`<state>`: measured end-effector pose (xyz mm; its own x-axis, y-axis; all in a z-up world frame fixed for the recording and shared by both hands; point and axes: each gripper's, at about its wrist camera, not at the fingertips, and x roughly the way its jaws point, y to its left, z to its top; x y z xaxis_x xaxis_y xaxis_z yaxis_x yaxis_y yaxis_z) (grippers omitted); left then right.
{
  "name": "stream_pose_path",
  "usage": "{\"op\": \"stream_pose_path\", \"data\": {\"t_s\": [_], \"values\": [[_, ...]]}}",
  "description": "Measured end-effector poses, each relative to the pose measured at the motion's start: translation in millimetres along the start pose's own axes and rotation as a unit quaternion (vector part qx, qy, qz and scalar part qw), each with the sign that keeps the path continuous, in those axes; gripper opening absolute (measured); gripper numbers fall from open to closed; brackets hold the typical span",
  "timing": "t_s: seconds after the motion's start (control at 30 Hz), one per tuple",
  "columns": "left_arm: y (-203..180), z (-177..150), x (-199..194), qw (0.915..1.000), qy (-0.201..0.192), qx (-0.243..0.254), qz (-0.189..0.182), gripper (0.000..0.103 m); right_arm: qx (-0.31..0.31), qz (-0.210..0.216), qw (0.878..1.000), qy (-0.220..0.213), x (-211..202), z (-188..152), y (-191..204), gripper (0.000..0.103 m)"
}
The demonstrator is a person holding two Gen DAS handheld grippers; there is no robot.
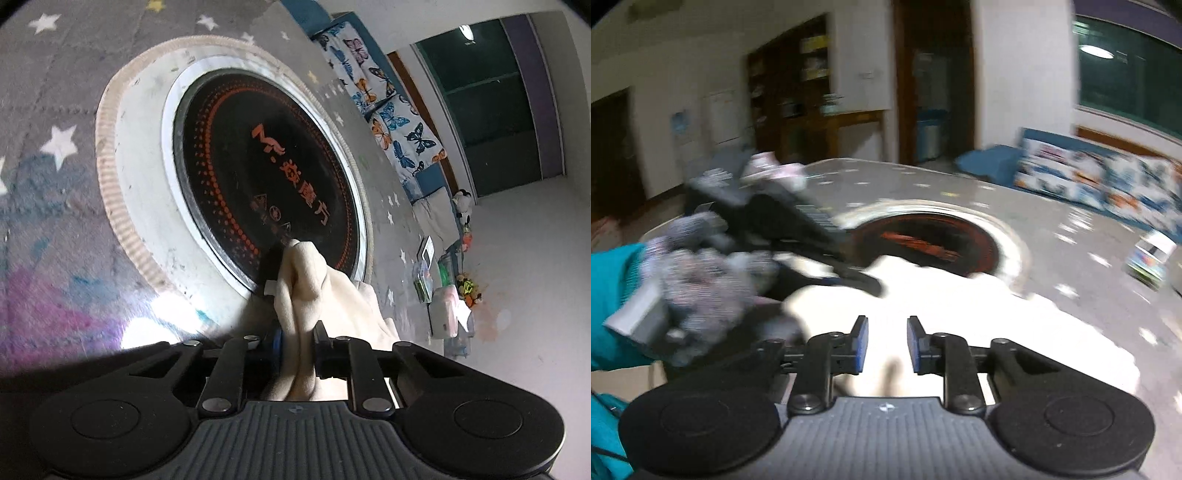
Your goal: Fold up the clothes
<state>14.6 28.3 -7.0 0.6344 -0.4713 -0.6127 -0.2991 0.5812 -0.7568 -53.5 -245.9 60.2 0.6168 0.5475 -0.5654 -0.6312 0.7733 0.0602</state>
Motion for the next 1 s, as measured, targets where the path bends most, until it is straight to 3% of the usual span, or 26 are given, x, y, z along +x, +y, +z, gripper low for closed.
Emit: {"op": "stream_pose_path", "data": {"t_s": [0.13,0.3,0.47,0.63,0.7,1.0], "values": [[-5.9,-1.8,-1.1,0.9995,-0.010,0.028,0.006,0.017,0.057,-0.081,0.995,0.006,-10.4,-13.8,-45.1,0.024],[-16.2,-4.1,-1.6,0.9972,-0.022,0.068,0.022,0.017,0.140,-0.158,0.977,0.009,-11.8,-31.8,-105.4,0.026],[-21.7,-4.8,0.5,0.9951,-0.027,0.088,0.035,0.017,0.214,-0.159,0.964,0.008,-5.8,-41.4,-145.2,0.032],[-26.4,-5.4,2.1,0.9925,-0.031,0.109,0.045,0.017,0.226,-0.147,0.963,0.004,9.4,-44.6,-148.2,0.032],[-30.4,-5.5,1.9,0.9911,-0.034,0.120,0.046,0.016,0.219,-0.145,0.965,0.002,11.6,-43.4,-143.9,0.016],[-76.1,-10.0,3.1,0.9792,-0.042,0.197,0.024,0.014,0.197,-0.167,0.965,-0.041,-19.0,-29.1,-138.5,0.011]]}}
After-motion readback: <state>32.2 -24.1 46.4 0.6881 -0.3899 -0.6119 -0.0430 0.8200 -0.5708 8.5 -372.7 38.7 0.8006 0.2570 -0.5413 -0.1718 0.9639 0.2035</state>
